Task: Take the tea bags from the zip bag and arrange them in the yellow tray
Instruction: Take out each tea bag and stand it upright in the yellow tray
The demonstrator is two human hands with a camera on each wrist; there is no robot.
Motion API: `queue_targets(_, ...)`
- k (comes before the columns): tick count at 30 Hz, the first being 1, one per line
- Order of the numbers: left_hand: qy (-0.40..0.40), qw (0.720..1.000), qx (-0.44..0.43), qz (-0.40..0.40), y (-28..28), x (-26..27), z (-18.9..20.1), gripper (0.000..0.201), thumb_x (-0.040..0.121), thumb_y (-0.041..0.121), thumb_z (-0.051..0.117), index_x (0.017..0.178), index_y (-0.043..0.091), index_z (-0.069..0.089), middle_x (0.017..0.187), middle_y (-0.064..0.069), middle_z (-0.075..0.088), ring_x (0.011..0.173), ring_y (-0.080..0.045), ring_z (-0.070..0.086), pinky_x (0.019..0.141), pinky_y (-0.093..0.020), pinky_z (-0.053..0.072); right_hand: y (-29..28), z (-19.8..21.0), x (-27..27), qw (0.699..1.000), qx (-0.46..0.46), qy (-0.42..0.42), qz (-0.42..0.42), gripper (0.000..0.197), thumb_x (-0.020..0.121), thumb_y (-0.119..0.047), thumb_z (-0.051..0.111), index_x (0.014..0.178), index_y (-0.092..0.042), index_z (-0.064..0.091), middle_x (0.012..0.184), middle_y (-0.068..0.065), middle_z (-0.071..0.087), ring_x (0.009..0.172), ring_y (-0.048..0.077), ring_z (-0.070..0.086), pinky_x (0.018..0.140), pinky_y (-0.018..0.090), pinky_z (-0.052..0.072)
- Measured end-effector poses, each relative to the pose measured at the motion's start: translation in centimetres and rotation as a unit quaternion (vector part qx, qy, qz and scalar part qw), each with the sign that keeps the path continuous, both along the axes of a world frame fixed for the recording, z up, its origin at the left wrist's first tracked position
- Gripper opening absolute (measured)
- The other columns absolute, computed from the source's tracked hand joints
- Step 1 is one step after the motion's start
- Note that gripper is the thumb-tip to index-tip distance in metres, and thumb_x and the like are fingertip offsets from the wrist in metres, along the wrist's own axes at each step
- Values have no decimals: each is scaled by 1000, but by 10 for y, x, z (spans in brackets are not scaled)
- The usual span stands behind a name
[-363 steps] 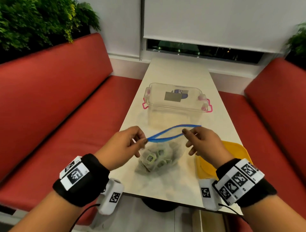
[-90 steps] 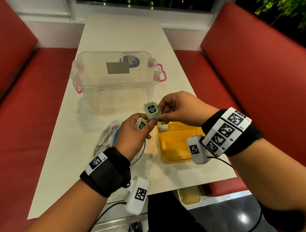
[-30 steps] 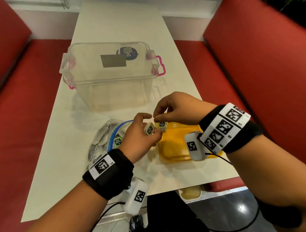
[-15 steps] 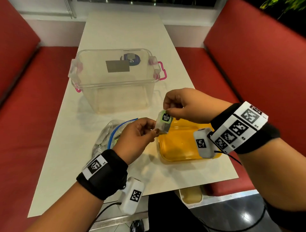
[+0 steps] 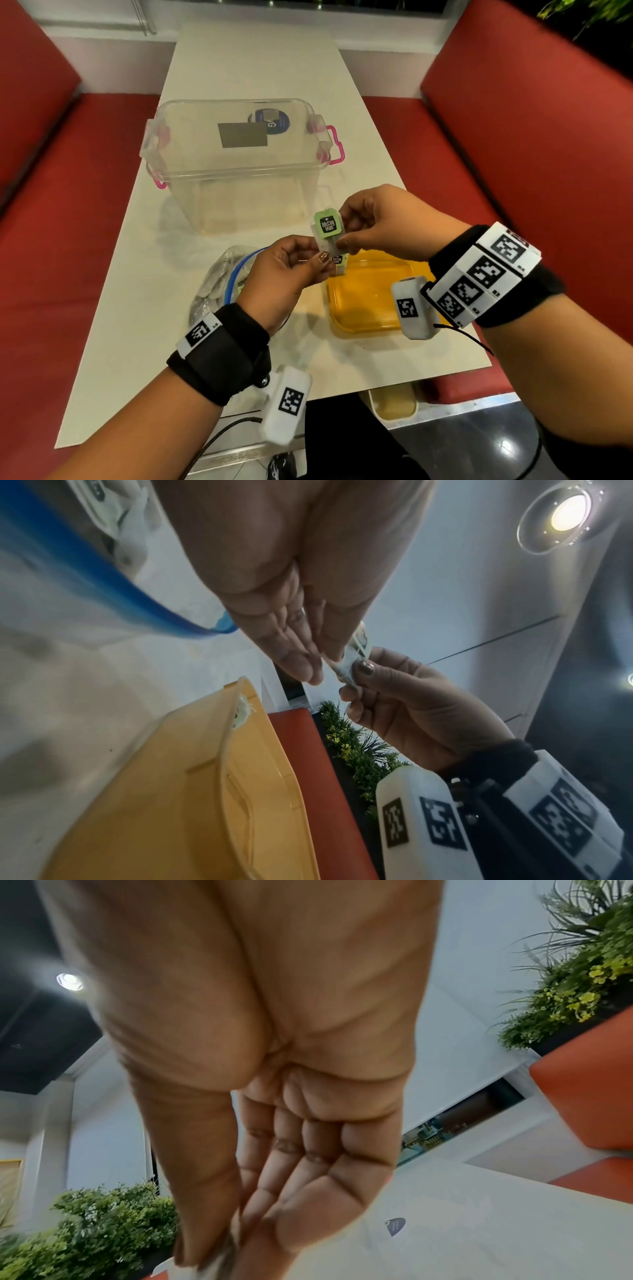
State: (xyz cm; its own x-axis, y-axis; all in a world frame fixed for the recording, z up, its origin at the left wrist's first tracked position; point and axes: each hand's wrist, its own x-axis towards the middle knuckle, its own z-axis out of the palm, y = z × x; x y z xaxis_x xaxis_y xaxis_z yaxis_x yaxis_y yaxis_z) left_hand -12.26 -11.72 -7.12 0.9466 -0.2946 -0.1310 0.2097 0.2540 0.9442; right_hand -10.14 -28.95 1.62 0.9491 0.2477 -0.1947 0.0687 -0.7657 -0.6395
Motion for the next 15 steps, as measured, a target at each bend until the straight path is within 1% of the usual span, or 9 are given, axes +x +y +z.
queue_targets(3, -4, 1000, 1, 15, 0, 3, -2, 11, 89, -5, 58, 95, 4, 60, 88, -15, 68, 74, -14, 71, 66, -20, 55, 0, -2, -1, 1000, 4, 0, 5, 22, 78, -17, 78, 96, -16, 67, 81, 1, 74, 74, 15, 71, 79, 42, 57)
queue_targets(6, -3, 1000, -3, 28, -1, 4, -3, 13, 89, -5, 59, 100, 2, 59, 93, -17, 68, 78, -15, 71, 69, -21, 57, 0, -5, -1, 1000, 25, 0, -1, 27, 77, -12, 78, 100, -15, 65, 81, 3, 74, 74, 15, 72, 80, 44, 57)
queue_targets(8, -16, 999, 11, 30, -2, 5, -2, 16, 90, 2, 60, 105, 7, 61, 102, -13, 69, 87, -17, 70, 72, -24, 57, -1, -7, -1, 1000, 27, -2, -7, 27, 77, -11, 77, 100, -15, 65, 81, 4, 75, 73, 14, 72, 79, 44, 57)
queue_targets(10, -39, 998, 37, 37, -2, 7, -2, 16, 92, 14, 60, 108, 14, 62, 108, -5, 69, 95, -14, 68, 75, -26, 57, -1, -10, 0, 1000, 28, 6, -7, 28, 77, -10, 77, 101, -16, 64, 82, 3, 75, 74, 14, 72, 79, 43, 57)
queue_targets(12, -63, 995, 61, 55, -2, 10, -2, 10, 93, 20, 59, 101, 18, 64, 102, 1, 70, 90, -9, 67, 73, -25, 57, -1, -12, -1, 1000, 21, 19, -2, 30, 78, -13, 77, 104, -18, 64, 85, 0, 74, 76, 13, 71, 79, 41, 58)
queue_targets(13, -72, 993, 71, 63, -1, 12, -2, 7, 93, 20, 59, 97, 19, 64, 97, 3, 70, 85, -8, 66, 71, -25, 56, -1, -13, -1, 1000, 10, 16, 0, 30, 78, -19, 78, 105, -20, 64, 87, -3, 73, 76, 12, 70, 78, 38, 58)
queue_targets(14, -80, 991, 82, 66, -1, 14, -2, 6, 93, 19, 59, 94, 20, 65, 92, 5, 70, 83, -8, 65, 70, -26, 56, -2, -13, -1, 1000, -3, 2, -1, 31, 77, -28, 78, 105, -22, 64, 91, -6, 72, 76, 11, 68, 75, 33, 58)
queue_targets(15, -90, 989, 96, 64, -1, 16, -3, 6, 93, 20, 60, 92, 22, 65, 89, 5, 70, 82, -10, 65, 71, -29, 56, -2, -12, -1, 1000, -12, -19, -7, 32, 77, -35, 76, 105, -24, 65, 95, -8, 70, 76, 9, 66, 71, 27, 55)
